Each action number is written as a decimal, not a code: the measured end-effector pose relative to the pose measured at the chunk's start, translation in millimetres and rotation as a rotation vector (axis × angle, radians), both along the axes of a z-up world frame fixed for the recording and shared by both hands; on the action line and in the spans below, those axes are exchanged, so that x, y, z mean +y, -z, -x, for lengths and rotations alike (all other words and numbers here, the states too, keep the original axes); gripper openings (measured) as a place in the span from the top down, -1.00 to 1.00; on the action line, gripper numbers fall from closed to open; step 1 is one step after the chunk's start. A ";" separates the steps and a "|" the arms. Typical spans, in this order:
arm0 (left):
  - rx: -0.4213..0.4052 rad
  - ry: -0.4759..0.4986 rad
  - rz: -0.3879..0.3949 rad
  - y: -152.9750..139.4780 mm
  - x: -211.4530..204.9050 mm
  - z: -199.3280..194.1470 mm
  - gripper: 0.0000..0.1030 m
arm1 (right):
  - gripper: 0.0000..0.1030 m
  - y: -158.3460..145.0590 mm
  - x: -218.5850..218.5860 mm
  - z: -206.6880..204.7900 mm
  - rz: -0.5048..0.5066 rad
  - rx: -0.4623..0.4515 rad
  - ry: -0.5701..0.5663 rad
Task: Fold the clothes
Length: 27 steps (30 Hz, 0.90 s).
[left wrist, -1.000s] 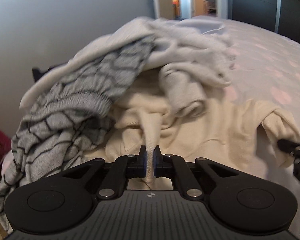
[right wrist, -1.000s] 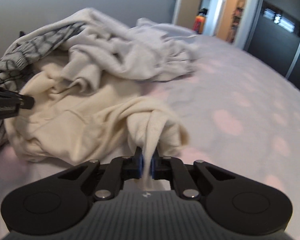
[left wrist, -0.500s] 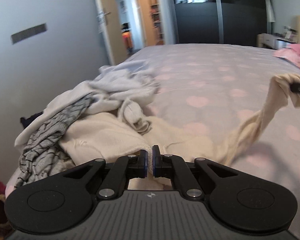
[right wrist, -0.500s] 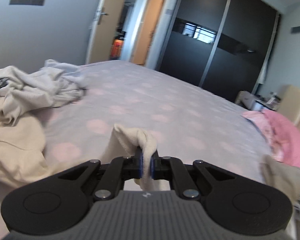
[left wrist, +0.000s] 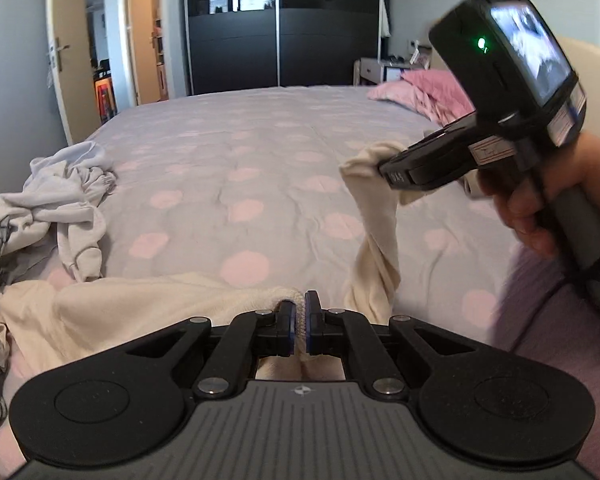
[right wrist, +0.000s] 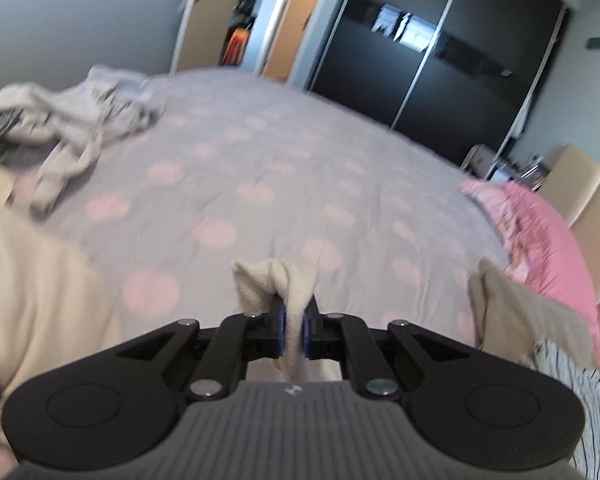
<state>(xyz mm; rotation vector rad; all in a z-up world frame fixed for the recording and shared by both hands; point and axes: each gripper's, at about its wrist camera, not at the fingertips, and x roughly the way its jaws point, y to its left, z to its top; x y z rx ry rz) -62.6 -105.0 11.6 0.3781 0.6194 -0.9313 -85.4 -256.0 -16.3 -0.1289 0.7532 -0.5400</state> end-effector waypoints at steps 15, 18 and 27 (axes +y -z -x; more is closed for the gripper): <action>0.035 0.235 -0.120 5.8 50.6 22.0 0.21 | 0.19 39.8 81.5 66.2 -0.130 0.098 -0.459; -0.001 0.242 -0.174 7.1 66.2 21.7 0.14 | 0.17 54.9 96.8 68.8 -0.162 0.111 -0.528; -0.050 0.163 -0.287 29.6 68.8 6.5 0.09 | 0.00 76.2 127.6 60.4 -0.109 0.083 -0.599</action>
